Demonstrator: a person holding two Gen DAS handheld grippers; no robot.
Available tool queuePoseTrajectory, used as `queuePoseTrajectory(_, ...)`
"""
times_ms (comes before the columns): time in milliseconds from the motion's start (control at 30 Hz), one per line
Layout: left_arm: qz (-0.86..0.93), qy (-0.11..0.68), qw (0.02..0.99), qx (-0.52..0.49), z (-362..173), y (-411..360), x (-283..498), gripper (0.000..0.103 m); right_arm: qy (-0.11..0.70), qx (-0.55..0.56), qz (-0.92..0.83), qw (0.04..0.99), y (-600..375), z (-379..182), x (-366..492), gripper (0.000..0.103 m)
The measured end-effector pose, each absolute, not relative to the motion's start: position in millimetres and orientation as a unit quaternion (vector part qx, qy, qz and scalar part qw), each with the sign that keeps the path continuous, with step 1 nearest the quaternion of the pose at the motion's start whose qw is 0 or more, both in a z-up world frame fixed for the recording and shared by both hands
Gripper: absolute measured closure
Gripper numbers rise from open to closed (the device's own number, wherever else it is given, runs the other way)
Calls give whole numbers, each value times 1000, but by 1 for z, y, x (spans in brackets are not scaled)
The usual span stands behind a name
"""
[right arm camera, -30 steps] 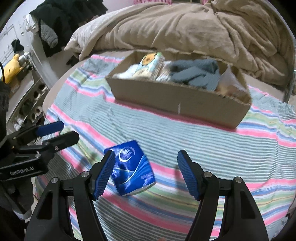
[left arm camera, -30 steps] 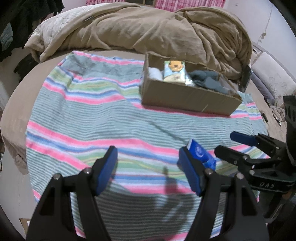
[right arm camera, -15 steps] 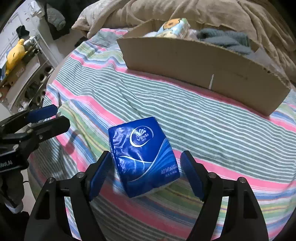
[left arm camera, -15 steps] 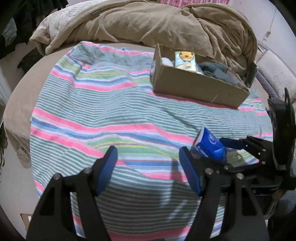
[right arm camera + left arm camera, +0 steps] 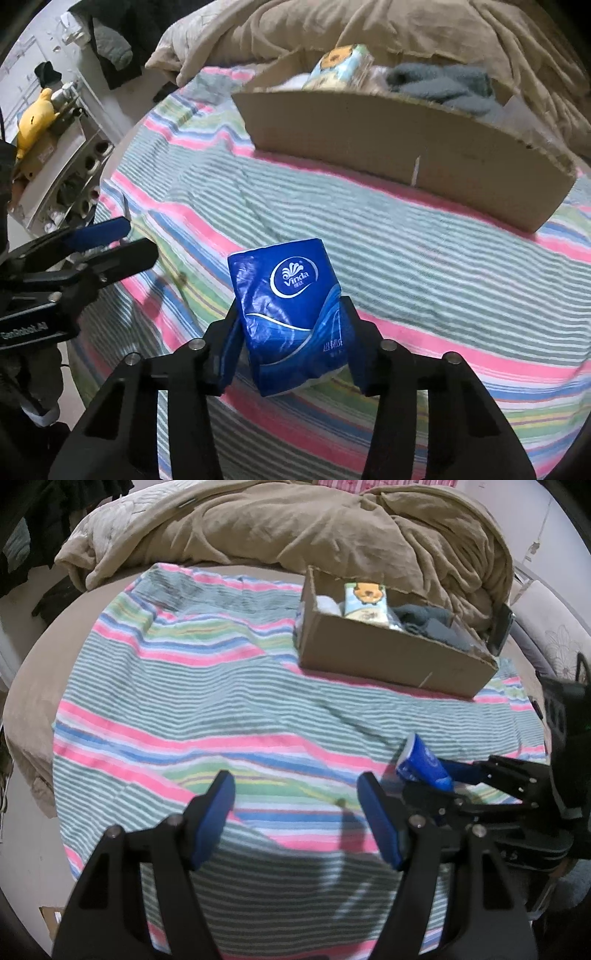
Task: Organize objects
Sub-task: 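Lift the blue tissue pack with the right gripper and carry it over the box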
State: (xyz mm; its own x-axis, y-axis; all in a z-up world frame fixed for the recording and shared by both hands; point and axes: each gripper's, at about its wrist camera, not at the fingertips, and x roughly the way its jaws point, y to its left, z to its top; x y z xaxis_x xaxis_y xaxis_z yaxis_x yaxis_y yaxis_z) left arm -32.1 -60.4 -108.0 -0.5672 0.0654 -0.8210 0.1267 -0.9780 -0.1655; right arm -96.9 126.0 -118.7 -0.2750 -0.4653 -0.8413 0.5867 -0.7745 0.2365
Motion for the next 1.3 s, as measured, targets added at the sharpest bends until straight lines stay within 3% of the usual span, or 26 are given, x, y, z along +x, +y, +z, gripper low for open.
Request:
queuePoseTrajectory(733, -902, 76, -8, 425, -70, -39, -89, 32, 32, 414, -862, 290, 164, -35, -148, 52)
queuePoseTrajectory(1300, -909, 78, -3, 410, -73, -65, -152, 32, 63, 419, -866, 265, 116, -53, -225, 52)
